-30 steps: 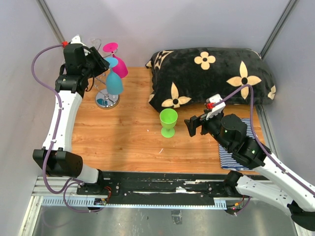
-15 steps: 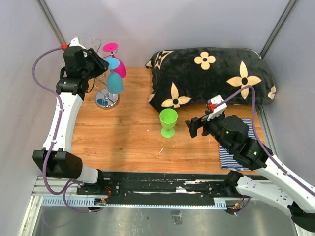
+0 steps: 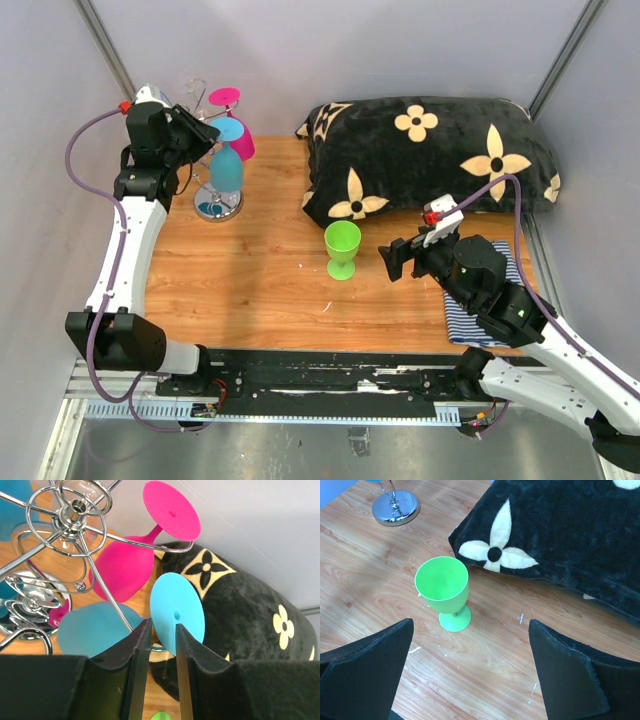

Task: Take the wine glass off the wine glass rack
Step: Pick up the wine glass from the wine rack.

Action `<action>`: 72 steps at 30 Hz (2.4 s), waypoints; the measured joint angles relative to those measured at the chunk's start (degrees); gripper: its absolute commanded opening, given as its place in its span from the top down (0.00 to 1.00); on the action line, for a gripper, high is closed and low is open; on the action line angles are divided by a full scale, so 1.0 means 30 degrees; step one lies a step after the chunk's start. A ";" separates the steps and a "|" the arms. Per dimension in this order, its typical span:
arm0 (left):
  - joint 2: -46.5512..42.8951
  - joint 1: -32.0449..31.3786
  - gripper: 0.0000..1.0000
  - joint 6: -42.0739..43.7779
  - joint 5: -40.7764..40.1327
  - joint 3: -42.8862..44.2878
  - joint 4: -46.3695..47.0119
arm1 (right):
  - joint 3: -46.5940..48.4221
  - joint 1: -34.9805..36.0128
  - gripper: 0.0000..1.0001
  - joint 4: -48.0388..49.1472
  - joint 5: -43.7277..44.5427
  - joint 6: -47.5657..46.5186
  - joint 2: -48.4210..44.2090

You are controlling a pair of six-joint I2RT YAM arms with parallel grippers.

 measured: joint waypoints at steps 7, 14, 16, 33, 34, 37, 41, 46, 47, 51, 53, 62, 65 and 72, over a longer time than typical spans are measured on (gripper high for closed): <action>-0.0270 0.0015 0.70 -0.0933 0.0372 -0.0576 0.0583 | 0.0000 0.0000 0.02 -0.0015 0.0051 0.0022 -0.0007; -0.0474 0.0015 0.84 -0.1406 0.0495 -0.1122 0.0991 | 0.0000 0.0000 0.02 -0.0044 0.0051 0.0066 -0.0036; -0.0568 0.0022 0.87 -0.1574 0.0495 -0.1209 0.1042 | 0.0000 0.0000 0.02 -0.0044 0.0051 0.0117 -0.0058; -0.2943 0.0102 0.99 -0.5756 0.0860 -0.4036 0.3249 | 0.0000 0.0000 0.02 -0.0022 0.0044 0.0233 -0.0102; -0.3053 0.0124 1.00 -0.6054 0.0852 -0.4233 0.3402 | 0.0000 0.0000 0.02 -0.0022 0.0044 0.0248 -0.0102; -0.3322 0.0197 0.99 -0.6827 0.0743 -0.4656 0.3738 | 0.0000 0.0000 0.02 -0.0022 0.0044 0.0306 -0.0109; -0.3891 0.0233 1.00 -0.7752 0.0481 -0.5187 0.3985 | 0.0000 0.0000 0.02 -0.0022 0.0044 0.0364 -0.0168; -0.4240 0.0240 0.99 -0.8480 0.0546 -0.5311 0.4473 | 0.0000 0.0000 0.02 -0.0102 0.0044 0.0444 -0.0284; -0.4240 0.0240 1.00 -0.8517 0.0583 -0.5311 0.4539 | 0.0000 0.0000 0.02 -0.0124 0.0051 0.0466 -0.0357; -0.4248 0.0240 0.99 -0.8553 0.0525 -0.5311 0.4517 | 0.0000 0.0000 0.02 -0.0131 0.0058 0.0510 -0.0583; -0.4320 0.0240 0.99 -0.8451 0.0372 -0.5311 0.4437 | 0.0000 0.0000 0.02 -0.0131 0.0058 0.0517 -0.0619; -0.4568 0.0240 0.99 -0.8138 0.0044 -0.5311 0.4299 | 0.0000 0.0000 0.02 -0.0131 0.0058 0.0576 -0.0226; -0.4597 0.0240 0.99 -0.8087 -0.0219 -0.5311 0.4218 | 0.0000 0.0000 0.02 -0.0131 0.0058 0.0576 0.0022; -0.4838 0.0240 1.00 -0.7745 -0.1071 -0.5311 0.3825 | 0.0000 0.0000 0.02 -0.0131 0.0087 0.0576 0.0138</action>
